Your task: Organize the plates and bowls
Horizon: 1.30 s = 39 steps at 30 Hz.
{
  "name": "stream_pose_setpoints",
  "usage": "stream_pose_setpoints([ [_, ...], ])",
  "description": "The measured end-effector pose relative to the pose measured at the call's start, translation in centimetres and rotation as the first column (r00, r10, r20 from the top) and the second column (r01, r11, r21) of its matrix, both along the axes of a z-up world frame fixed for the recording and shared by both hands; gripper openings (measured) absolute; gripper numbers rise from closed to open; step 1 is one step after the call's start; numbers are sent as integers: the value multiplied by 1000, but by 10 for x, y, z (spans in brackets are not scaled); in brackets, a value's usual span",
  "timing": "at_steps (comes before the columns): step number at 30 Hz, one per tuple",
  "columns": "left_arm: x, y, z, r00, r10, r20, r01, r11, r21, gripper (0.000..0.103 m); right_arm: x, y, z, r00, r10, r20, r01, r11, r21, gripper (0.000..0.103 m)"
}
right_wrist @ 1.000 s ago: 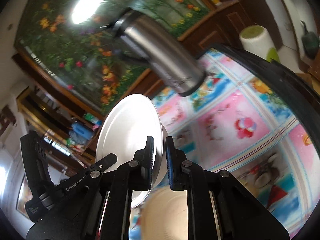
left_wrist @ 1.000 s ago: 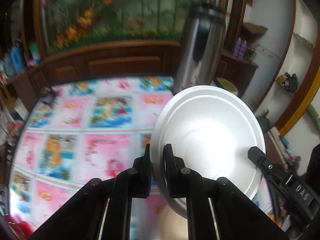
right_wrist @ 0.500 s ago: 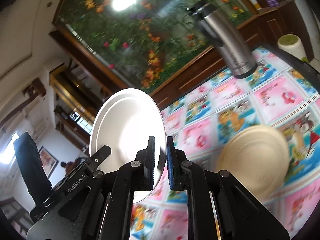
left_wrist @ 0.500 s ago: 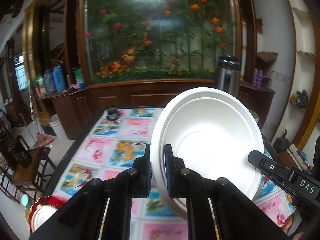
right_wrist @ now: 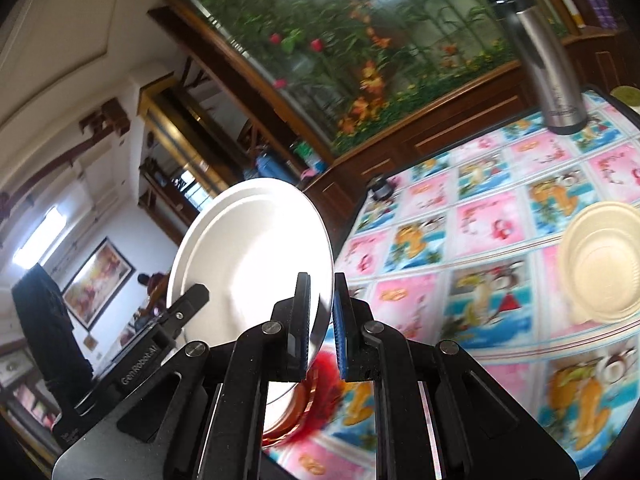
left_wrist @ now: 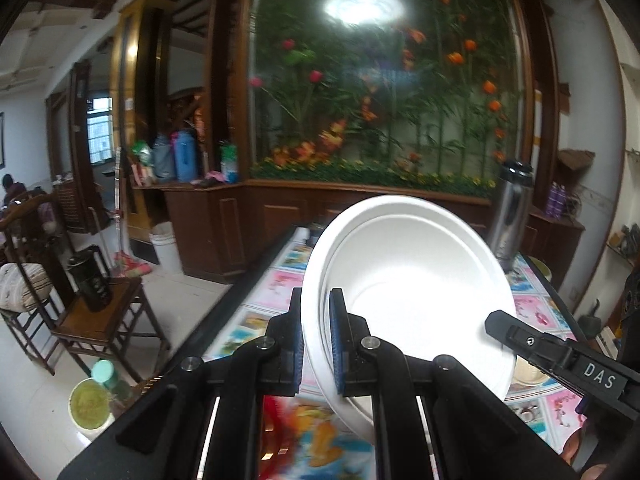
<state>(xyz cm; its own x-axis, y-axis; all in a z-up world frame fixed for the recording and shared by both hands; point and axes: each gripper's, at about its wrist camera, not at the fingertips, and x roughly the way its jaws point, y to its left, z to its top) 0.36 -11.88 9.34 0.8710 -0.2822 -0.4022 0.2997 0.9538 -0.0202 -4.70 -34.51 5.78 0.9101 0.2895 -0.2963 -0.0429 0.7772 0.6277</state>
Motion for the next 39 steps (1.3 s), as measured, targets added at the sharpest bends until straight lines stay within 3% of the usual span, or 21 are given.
stream_pose_setpoints([
  [18, 12, 87, -24, 988, 150, -25, -151, 988, -39, 10, 50, 108, -24, 981, 163, -105, -167, 985, -34, 12],
  [39, 32, 116, -58, 970, 203, -131, -207, 978, -17, 10, 80, 140, -65, 949, 207, -237, -215, 977, -8, 12],
])
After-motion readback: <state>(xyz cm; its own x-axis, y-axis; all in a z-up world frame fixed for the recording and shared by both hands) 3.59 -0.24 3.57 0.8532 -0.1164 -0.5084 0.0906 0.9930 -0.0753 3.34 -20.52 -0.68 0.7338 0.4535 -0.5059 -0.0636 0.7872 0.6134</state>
